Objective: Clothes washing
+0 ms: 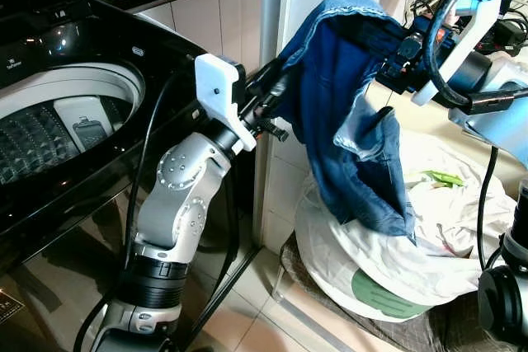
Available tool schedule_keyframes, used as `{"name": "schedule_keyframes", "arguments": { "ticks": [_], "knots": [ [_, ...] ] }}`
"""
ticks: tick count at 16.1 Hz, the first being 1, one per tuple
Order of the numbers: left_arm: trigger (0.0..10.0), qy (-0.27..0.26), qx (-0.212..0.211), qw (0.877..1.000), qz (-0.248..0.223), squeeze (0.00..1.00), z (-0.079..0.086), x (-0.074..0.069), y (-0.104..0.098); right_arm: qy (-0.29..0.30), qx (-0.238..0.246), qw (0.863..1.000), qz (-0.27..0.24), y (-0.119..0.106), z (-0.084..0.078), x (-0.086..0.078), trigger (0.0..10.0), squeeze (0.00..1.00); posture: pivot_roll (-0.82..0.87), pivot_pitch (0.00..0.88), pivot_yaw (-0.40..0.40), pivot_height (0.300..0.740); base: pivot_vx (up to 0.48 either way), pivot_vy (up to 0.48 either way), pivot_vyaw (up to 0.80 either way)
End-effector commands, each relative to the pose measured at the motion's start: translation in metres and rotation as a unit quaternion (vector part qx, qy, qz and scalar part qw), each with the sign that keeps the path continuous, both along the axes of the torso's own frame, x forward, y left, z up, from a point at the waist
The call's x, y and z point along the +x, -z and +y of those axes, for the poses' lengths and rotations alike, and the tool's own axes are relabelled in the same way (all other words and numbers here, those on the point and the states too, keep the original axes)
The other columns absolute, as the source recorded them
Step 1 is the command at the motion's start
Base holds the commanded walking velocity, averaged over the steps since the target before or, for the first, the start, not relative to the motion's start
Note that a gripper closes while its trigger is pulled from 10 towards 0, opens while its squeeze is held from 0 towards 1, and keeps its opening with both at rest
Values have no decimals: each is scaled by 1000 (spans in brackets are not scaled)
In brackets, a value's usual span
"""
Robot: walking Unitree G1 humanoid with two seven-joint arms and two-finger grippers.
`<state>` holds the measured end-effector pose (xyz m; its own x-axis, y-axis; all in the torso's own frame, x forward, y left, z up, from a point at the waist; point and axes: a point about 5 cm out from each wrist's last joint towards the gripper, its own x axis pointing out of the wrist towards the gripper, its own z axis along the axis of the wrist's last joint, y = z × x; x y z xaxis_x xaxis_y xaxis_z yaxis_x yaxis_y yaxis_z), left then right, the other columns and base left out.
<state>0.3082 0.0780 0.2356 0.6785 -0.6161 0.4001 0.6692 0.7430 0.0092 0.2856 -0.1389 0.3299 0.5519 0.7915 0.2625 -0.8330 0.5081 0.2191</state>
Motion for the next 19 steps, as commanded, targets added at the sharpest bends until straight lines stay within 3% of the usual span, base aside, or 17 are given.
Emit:
{"name": "schedule_keyframes", "arguments": {
  "ticks": [1,8,13,14,15,16,18,19],
  "knots": [
    [0,-6,2,1000,-7,0,0,1,-3,-7,6,1000,-28,-8,0,-6,0,0,-74,0,-26,740,0,0,0],
    [0,-2,-2,1000,-12,0,0,1,-3,-8,8,999,-31,-10,1,-6,0,0,-75,0,-26,740,0,0,0],
    [0,-32,-23,999,-19,0,8,6,-10,-4,5,1000,-31,-9,0,-7,0,0,-73,0,-20,740,0,0,0],
    [0,-49,-40,998,-22,0,14,9,-15,-2,2,1000,-26,-7,-1,-8,2235,0,-73,0,-20,740,0,0,0],
    [0,-55,-46,997,-24,0,16,11,-17,0,2,1000,-27,-6,-2,-8,10000,67,-73,0,-20,740,0,0,0],
    [0,-74,-49,995,-38,0,25,15,-27,-10,4,1000,-27,-4,-4,-13,10000,1000,-65,0,-13,740,0,0,0],
    [0,-98,-47,992,-63,0,38,20,-44,9,-19,1000,-23,3,-8,-15,10000,1000,-62,0,-6,740,0,0,0],
    [0,-126,-36,985,-112,0,58,27,-78,28,-69,997,-16,16,-15,-18,10000,0,-51,0,1,740,0,0,0]
  ]
}}
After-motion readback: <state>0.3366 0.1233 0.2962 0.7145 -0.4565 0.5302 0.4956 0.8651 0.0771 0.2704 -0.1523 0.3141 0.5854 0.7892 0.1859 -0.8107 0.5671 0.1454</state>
